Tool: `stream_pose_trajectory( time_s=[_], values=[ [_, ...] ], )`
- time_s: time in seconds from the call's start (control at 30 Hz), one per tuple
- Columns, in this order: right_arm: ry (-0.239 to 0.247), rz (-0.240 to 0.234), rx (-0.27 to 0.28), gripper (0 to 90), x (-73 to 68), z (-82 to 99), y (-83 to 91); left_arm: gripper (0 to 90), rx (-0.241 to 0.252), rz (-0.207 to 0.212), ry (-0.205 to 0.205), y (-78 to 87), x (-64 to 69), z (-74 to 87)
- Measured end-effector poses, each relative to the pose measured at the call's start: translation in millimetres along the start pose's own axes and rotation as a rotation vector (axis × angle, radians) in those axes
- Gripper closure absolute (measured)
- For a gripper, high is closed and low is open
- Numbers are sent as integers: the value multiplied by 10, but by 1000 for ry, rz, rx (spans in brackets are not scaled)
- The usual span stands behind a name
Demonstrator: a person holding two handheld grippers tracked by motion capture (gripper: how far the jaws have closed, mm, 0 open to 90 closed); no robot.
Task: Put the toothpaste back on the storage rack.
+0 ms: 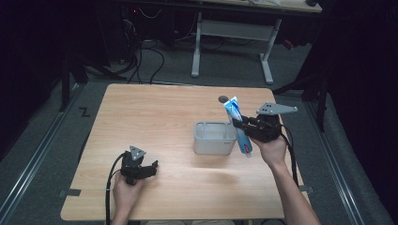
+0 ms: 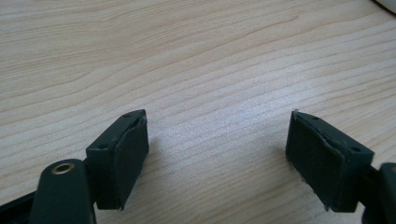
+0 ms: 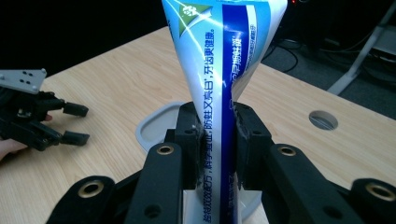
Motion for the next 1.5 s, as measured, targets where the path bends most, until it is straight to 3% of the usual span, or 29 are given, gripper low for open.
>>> stream_pose_trajectory(
  time_s=[0.9,1.2,1.5],
  values=[
    [4,-13,74,741,-77,-505,-413,216,1,1,0,-1,0,0],
    [2,-27,76,739,-95,-568,-568,216,1,1,0,-1,0,0],
    [24,-10,58,737,-99,-573,-716,216,0,1,-1,0,0,0]
  ],
)
Point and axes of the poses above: each handheld gripper's, and its own axes: y roughly backward along the jaws, z roughly out of its underside, x roughly to its right, the point moved 8 cm from there along -y, roughly forward along the jaws, and after that the axes turned 2 degrees about -z, right-handed, at the moved point
